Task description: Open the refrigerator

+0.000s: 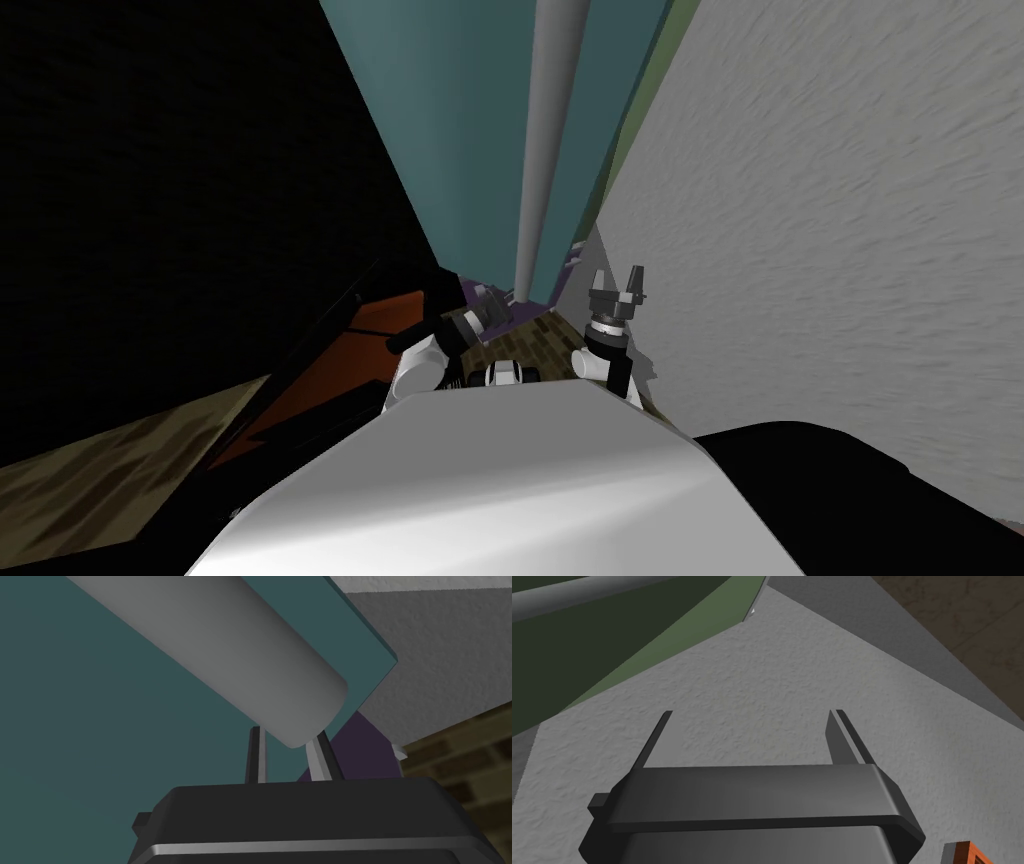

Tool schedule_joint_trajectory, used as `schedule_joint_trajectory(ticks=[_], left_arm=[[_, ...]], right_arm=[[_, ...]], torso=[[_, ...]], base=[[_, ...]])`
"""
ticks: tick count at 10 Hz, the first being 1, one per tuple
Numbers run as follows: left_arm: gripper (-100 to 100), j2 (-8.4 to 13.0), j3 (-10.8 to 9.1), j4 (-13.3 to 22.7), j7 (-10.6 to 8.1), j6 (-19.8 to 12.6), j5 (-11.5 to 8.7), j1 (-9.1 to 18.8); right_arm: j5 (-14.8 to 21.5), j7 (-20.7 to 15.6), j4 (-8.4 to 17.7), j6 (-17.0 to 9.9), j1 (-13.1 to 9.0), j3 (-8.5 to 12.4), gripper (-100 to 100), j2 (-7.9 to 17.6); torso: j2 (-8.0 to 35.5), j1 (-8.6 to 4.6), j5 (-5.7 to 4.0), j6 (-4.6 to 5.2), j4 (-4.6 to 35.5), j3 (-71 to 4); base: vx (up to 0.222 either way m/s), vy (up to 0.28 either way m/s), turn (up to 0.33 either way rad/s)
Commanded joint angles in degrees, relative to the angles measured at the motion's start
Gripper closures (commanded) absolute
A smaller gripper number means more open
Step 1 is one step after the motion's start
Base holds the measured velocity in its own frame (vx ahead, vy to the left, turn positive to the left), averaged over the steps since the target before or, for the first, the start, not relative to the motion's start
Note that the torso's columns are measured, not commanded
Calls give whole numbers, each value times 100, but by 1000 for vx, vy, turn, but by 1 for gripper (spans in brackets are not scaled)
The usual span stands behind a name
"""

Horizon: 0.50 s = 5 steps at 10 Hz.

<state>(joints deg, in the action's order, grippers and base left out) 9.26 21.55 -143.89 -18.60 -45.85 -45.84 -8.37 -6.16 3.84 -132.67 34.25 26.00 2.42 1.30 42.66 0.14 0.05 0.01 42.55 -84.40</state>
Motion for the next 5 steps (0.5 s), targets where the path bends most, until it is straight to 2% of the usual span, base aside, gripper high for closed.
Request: schedule_joint_trajectory(ticks=[1, 2, 3, 5], left_arm=[[100, 52, 230, -16, 178, -1, -306, 94], [100, 79, 309, -9, 238, -18, -422, 130], [-100, 29, 166, 25, 121, -195, -407, 228], [-100, -36, 16, -54, -20, -521, -604, 461]], right_arm=[[0, 0, 0, 0, 0, 0, 0, 0], [0, 0, 0, 0, 0, 1, 0, 1], [0, 0, 1, 0, 0, 0, 0, 0], [0, 0, 0, 0, 1, -2, 0, -3]], torso=[[27, 1, 2, -2, 3, 20], [31, -7, -2, 9, 8, 25], [19, -25, -5, 9, 13, 12], [-49, -105, -31, 1, -26, -24]], base=[[-102, 282, -94], [-54, 285, -103], [-6, 112, 137], [28, -81, 237]])
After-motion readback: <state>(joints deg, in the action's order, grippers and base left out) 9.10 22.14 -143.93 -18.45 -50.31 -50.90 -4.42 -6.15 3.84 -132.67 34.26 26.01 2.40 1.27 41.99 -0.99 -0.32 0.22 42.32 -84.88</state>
